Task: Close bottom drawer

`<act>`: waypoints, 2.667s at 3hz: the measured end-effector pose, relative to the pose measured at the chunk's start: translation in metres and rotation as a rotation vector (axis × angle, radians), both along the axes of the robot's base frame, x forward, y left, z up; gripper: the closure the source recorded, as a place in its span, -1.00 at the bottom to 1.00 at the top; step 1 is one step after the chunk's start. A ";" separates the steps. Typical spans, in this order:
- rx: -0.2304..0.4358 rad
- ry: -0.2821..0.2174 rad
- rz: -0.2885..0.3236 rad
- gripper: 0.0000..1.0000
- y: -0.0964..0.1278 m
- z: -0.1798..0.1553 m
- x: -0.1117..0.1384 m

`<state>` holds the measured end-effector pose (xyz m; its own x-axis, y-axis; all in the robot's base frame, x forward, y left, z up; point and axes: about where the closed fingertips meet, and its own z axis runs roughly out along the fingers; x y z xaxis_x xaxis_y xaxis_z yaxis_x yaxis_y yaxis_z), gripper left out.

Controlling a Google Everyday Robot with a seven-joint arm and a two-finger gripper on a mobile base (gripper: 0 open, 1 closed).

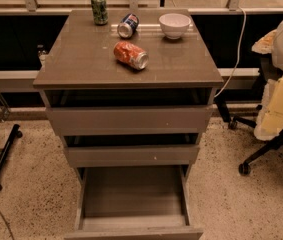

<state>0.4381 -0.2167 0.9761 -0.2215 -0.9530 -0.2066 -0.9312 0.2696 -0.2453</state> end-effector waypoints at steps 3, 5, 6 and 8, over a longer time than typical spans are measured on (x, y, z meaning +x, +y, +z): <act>-0.008 -0.008 0.011 -0.24 0.009 -0.009 -0.009; 0.022 -0.054 -0.007 0.68 0.016 -0.062 -0.023; 0.034 -0.109 -0.017 1.00 0.018 -0.067 -0.010; 0.026 -0.028 0.029 1.00 0.048 -0.128 -0.016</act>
Offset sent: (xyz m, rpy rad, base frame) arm 0.0000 0.0000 0.0000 0.0000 0.0000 0.0000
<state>0.4221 -0.1686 0.8476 -0.1880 -0.9532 -0.2370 -0.9316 0.2494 -0.2644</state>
